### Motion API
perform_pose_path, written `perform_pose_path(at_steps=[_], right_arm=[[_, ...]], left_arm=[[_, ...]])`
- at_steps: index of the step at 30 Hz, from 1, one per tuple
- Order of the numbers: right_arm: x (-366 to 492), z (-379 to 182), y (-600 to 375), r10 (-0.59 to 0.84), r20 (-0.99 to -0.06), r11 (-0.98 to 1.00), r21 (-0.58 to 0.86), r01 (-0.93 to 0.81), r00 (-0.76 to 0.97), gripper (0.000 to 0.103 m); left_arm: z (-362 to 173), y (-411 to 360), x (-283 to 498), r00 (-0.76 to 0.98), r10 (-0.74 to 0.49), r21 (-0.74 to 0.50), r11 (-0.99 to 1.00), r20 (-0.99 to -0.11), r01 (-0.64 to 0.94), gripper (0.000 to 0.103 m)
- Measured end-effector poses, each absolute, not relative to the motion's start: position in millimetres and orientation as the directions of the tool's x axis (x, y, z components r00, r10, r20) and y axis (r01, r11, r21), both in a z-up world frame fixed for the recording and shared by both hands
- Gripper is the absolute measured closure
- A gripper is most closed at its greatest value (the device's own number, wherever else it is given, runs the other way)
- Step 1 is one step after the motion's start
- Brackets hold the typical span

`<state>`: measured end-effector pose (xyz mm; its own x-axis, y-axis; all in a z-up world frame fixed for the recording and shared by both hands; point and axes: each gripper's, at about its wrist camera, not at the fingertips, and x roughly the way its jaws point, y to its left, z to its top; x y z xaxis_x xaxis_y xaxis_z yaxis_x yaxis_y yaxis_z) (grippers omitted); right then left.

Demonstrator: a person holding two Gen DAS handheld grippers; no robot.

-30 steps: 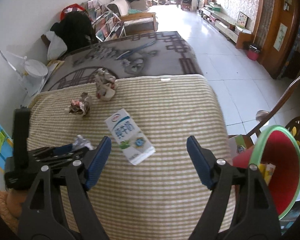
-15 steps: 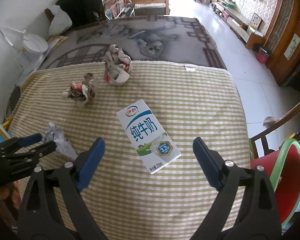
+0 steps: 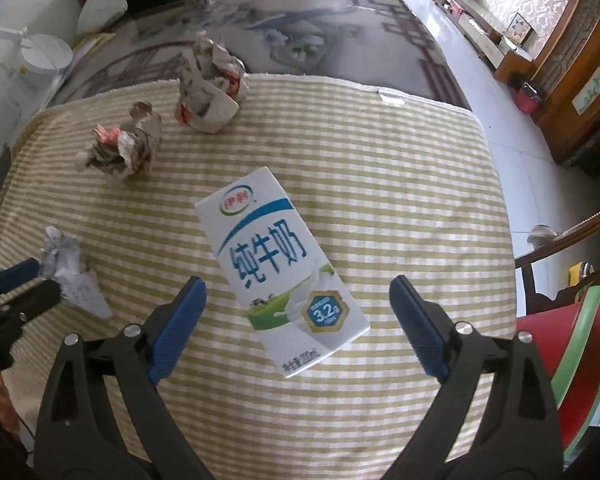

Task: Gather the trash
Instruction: 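Grasp the crumpled foil with the left tool while the right tool approaches the milk carton, then grasp the white milk carton with the right tool while the left tool lifts the foil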

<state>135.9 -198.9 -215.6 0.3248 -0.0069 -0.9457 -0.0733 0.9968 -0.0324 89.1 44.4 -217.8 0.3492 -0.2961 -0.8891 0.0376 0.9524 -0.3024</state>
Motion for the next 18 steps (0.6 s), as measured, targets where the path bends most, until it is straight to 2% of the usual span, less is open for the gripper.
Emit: perform_pose_path(at_steps=[8,10,12,15,18], right_arm=[[146,-227,-199,-0.015,-0.953,0.994,-0.048,-0.103,0.303,0.01],[145,-229,-197,-0.005,-0.953,0.993,-0.041,-0.11,0.302,0.01],[146,-229,-196,0.009,-0.953,0.993,-0.028,-0.117,0.304,0.011],[145,-231,-195,0.034,-0.953,0.993,-0.003,-0.119,0.3,0.035],[140,-227,-194,0.05,-0.949,0.993,0.015,-0.115,0.312,0.046]], left_arm=[[-231,39,90,0.319,-0.291,-0.293,0.955,-0.902,0.043,0.031],[-234,35,90,0.311,-0.292,-0.289,0.956,-0.904,0.055,0.036],[-234,33,89,0.312,-0.303,-0.298,0.952,-0.901,0.065,0.046],[-228,29,88,0.341,-0.297,-0.288,0.955,-0.892,0.076,0.05],[-221,27,86,0.363,-0.294,-0.28,0.956,-0.884,0.091,0.051]])
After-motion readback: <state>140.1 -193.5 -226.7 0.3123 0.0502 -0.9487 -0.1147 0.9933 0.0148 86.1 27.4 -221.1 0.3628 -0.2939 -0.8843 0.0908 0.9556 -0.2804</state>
